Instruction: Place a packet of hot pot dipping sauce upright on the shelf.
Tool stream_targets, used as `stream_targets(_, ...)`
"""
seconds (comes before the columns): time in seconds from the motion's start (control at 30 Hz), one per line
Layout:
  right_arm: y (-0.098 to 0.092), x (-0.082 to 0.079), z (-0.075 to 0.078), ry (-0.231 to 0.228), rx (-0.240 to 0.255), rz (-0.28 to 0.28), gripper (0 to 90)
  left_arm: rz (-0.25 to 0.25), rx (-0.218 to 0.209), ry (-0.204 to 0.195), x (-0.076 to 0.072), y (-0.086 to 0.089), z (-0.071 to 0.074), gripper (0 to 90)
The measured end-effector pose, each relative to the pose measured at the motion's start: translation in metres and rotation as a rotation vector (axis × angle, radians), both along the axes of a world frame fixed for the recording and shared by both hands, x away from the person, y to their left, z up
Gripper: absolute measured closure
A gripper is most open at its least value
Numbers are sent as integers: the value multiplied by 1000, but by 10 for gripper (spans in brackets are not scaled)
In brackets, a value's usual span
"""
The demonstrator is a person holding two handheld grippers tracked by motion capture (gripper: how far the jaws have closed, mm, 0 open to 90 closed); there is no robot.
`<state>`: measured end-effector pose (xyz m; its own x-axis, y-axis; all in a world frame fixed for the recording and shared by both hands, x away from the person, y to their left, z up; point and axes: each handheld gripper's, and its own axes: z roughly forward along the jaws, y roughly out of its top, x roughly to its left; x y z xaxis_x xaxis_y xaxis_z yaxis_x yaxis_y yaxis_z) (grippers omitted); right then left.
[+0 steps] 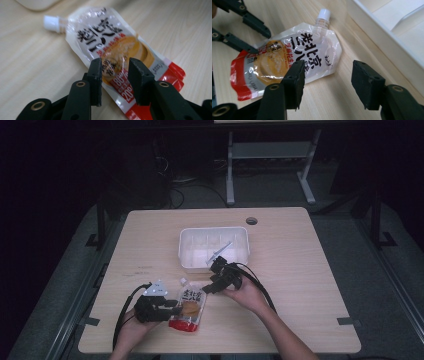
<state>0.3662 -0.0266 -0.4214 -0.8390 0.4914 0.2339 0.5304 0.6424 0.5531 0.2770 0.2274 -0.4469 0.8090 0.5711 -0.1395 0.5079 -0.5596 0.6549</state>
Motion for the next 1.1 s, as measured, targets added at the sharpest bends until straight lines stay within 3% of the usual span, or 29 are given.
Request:
stream_targets(0.43,17,16,-25,105,-46,-63,518,-39,6,40,-6,-2,-3,715)
stream_targets(0.93,33,14,-31,103,-54,-61,722,-53,5,44,-7,-4,-4,687)
stream_targets(1.1,32,15,-30,111,-32,-66,820,-42,0,49,-6,-2,-4,626)
